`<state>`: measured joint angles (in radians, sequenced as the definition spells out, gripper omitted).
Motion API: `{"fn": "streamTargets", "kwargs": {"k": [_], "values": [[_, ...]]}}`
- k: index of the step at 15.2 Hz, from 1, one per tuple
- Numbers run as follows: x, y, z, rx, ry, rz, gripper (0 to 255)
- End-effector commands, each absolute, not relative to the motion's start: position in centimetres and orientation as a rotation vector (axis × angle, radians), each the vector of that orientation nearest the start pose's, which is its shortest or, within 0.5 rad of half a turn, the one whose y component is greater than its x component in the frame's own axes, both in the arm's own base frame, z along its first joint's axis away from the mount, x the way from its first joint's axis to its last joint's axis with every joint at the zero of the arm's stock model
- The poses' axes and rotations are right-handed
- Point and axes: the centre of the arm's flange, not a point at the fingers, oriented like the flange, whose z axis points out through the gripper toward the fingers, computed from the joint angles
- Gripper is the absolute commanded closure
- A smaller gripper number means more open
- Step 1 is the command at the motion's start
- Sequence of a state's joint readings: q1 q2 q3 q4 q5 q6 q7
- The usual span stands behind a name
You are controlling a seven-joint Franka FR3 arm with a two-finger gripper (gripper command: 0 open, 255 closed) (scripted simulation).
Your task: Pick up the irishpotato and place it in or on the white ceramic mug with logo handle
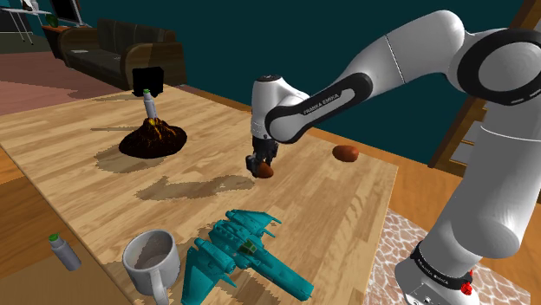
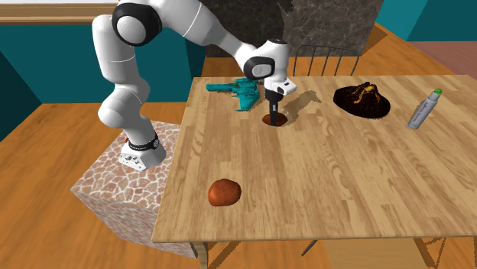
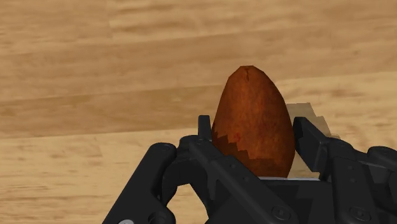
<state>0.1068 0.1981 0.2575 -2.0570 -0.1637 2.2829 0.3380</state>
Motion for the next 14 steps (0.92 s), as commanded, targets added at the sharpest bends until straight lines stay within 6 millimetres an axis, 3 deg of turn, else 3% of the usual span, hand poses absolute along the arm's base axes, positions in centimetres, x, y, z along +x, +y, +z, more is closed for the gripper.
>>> {"fn": "streamTargets", "kwargs": {"k": [1,14], "values": [[54.7,20.0,35.6,-3.192,-0.200,-0.096,255],[54.7,20.0,42.5,-3.192,-0.200,-0.096,255]]}}
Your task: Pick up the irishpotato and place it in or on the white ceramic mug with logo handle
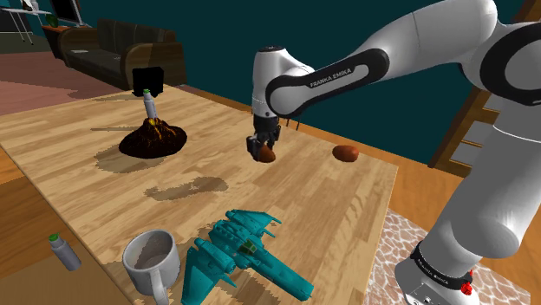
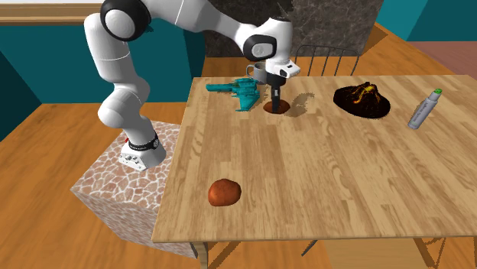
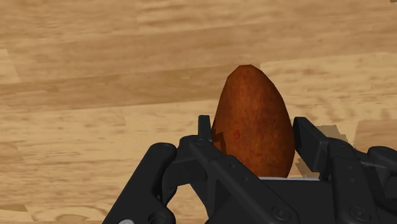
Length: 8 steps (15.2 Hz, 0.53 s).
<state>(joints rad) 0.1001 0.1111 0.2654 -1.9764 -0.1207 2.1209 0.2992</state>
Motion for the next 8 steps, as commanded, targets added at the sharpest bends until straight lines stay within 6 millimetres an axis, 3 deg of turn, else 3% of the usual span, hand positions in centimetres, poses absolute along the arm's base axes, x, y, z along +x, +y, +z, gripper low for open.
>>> {"fn": "streamTargets", "kwargs": {"k": [1,8], "values": [[54.7,20.0,43.0,-3.192,-0.200,-0.096,255],[54.7,20.0,46.7,-3.192,-0.200,-0.096,255]]}}
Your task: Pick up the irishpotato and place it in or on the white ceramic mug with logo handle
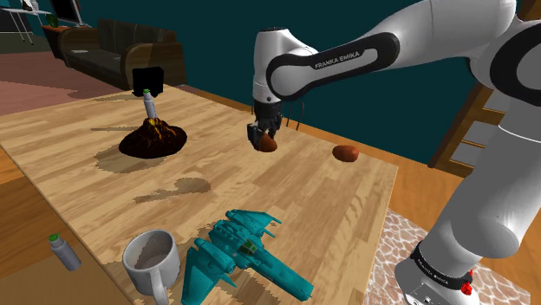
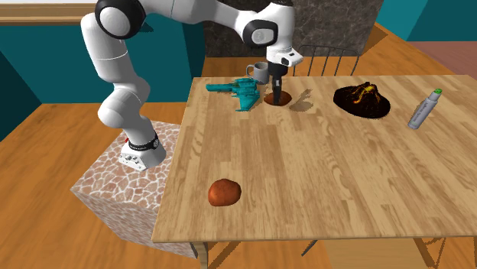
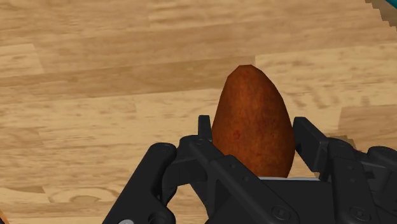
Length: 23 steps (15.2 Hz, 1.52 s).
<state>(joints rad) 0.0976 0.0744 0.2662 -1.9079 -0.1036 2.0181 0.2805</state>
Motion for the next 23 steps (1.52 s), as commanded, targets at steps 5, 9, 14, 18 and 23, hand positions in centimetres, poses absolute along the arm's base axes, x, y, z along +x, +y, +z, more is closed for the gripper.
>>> {"fn": "streamTargets", "kwargs": {"k": [5,9,14,18,23], "values": [[54.7,20.0,49.4,-3.192,-0.200,-0.096,255],[53.4,23.7,49.6,-3.192,-0.200,-0.096,255],[51.2,30.0,49.6,-3.192,-0.200,-0.096,255],[49.5,34.9,49.6,-3.192,-0.200,-0.096,255],[47.3,41.2,49.6,-3.192,-0.200,-0.096,255]]}}
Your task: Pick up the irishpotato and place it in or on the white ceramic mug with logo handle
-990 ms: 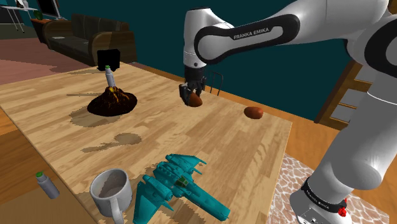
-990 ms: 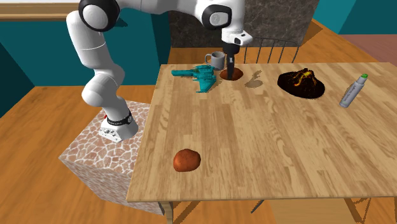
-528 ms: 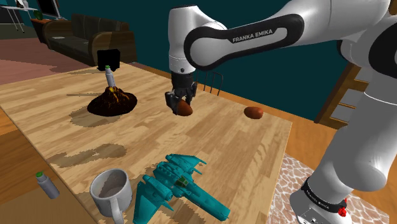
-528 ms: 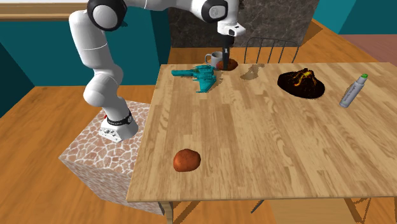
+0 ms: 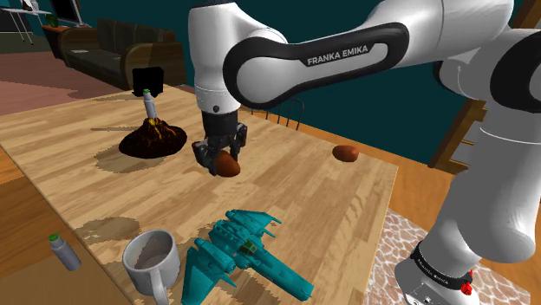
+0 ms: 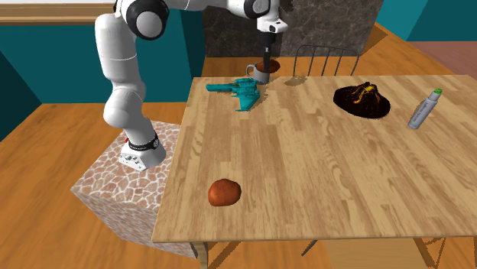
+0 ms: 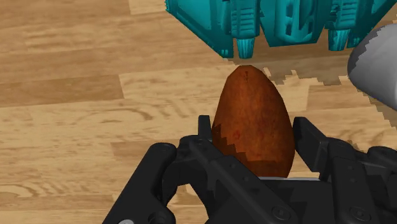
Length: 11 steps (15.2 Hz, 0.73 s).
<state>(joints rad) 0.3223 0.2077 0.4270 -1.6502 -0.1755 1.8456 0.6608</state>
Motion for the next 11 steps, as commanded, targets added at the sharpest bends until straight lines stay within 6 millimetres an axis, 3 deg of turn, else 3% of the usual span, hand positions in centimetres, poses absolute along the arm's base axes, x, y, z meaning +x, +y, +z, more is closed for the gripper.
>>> {"fn": "streamTargets", "kwargs": {"k": [1,11], "values": [[46.9,42.4,49.6,-3.192,-0.200,-0.096,255],[42.5,54.9,49.6,-3.192,-0.200,-0.096,255]]}}
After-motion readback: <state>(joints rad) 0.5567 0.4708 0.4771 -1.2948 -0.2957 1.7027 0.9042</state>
